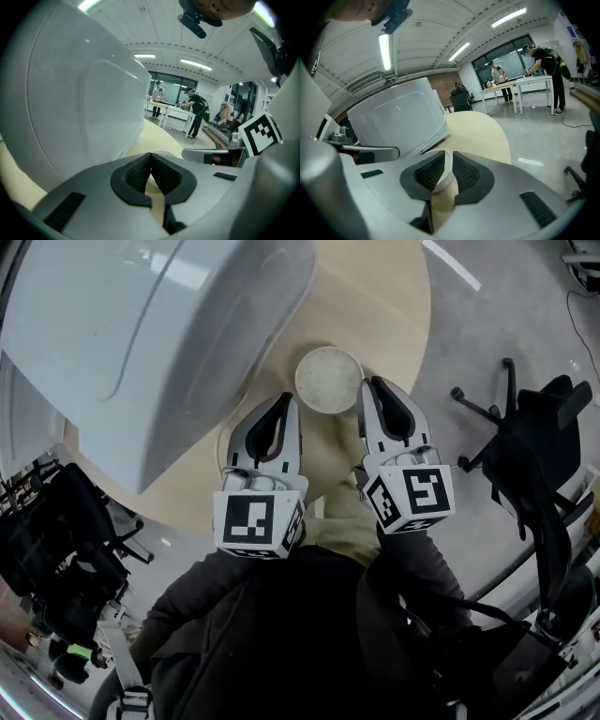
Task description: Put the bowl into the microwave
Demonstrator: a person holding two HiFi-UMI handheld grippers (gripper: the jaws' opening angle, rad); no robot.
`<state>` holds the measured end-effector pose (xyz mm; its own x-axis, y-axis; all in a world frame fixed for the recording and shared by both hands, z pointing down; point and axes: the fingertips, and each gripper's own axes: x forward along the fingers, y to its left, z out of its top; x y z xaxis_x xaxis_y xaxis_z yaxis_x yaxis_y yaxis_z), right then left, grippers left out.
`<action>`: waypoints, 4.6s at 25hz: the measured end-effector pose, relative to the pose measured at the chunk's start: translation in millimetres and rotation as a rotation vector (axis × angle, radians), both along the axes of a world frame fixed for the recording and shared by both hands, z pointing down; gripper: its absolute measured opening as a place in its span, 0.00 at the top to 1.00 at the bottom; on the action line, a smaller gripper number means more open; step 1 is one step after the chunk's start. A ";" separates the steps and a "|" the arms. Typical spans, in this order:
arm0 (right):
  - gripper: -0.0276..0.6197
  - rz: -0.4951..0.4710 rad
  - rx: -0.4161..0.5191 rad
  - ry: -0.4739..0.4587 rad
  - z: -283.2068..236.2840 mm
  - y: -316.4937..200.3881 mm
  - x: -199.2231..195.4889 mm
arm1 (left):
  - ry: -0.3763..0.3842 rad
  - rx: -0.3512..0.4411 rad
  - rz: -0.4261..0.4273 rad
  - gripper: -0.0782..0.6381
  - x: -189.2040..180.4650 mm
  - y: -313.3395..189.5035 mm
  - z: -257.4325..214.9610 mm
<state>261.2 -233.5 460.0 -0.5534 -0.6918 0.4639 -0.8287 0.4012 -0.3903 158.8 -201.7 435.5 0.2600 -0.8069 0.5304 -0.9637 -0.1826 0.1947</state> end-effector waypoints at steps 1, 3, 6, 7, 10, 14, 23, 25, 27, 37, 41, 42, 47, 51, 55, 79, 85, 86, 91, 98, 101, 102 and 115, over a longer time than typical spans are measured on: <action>0.89 -0.003 -0.009 0.001 3.8 -0.7 -1.1 | 0.004 -0.004 -0.001 0.88 -0.3 -0.5 2.2; 0.88 -0.006 -0.029 0.002 10.9 -1.9 -2.4 | 0.011 -0.012 -0.002 0.88 0.2 -1.5 6.1; 0.88 -0.004 -0.052 0.010 17.9 -3.0 -2.8 | 0.019 -0.020 -0.002 0.88 0.9 -1.7 8.9; 0.88 -0.005 -0.059 0.013 19.5 -3.3 -3.9 | 0.021 -0.021 -0.003 0.88 -0.4 -2.1 9.1; 0.88 -0.008 -0.071 0.017 22.3 -5.0 -9.0 | 0.028 -0.021 -0.008 0.88 -6.3 -3.9 10.4; 0.88 -0.007 -0.092 0.026 27.3 -7.1 -11.5 | 0.035 -0.026 -0.010 0.88 -9.3 -6.1 14.5; 0.92 -0.006 -0.088 0.061 25.5 -9.5 -14.5 | 0.040 -0.020 -0.014 0.88 -13.4 -2.5 11.1; 0.92 0.000 -0.086 0.060 24.4 -10.6 -12.3 | 0.039 -0.017 -0.017 0.88 -13.1 -2.4 10.1; 0.92 0.004 -0.078 0.058 21.0 -11.8 -10.6 | 0.037 -0.012 -0.021 0.88 -13.5 -1.7 8.3; 0.92 0.001 -0.054 0.029 5.2 -10.6 -15.4 | 0.033 0.014 -0.042 0.88 -19.2 6.2 -3.3; 0.92 -0.013 -0.051 0.021 -0.9 -3.2 -18.9 | 0.031 0.025 -0.051 0.88 -21.1 14.6 -10.5; 0.92 -0.017 -0.049 0.017 -2.8 -1.5 -19.4 | 0.029 0.027 -0.056 0.88 -21.8 16.2 -11.8; 0.92 -0.051 -0.040 0.008 -10.7 9.8 -37.2 | 0.026 0.039 -0.098 0.88 -39.3 28.8 -18.5; 0.92 -0.097 -0.032 0.002 -19.7 26.6 -63.2 | 0.021 0.049 -0.147 0.88 -63.9 48.3 -25.9; 0.92 -0.148 -0.020 -0.016 -25.4 45.4 -58.5 | 0.002 0.061 -0.200 0.88 -57.1 69.8 -32.0; 0.92 -0.287 0.018 -0.064 -53.1 164.0 -137.9 | -0.013 0.100 -0.324 0.88 -127.8 197.7 -51.2; 0.92 -0.306 0.042 -0.085 -71.7 193.5 -175.5 | -0.006 0.127 -0.330 0.88 -159.9 226.4 -66.9; 0.92 -0.306 0.044 -0.088 -72.7 197.3 -181.1 | -0.003 0.126 -0.334 0.88 -165.4 231.7 -67.4; 0.92 -0.300 0.062 -0.099 -79.4 220.2 -215.5 | -0.007 0.142 -0.338 0.88 -198.7 263.8 -73.8; 0.92 -0.269 0.082 -0.095 -82.9 254.7 -250.2 | -0.001 0.184 -0.310 0.88 -233.6 293.2 -79.9; 0.92 -0.279 0.082 -0.088 -82.2 265.4 -264.7 | 0.003 0.194 -0.315 0.88 -247.0 302.3 -82.5; 0.92 -0.283 0.085 -0.087 -82.8 267.5 -269.4 | 0.003 0.198 -0.318 0.88 -250.9 304.9 -83.6; 0.92 -0.295 0.108 -0.110 -96.7 284.2 -321.7 | -0.026 0.237 -0.348 0.88 -300.4 337.0 -96.4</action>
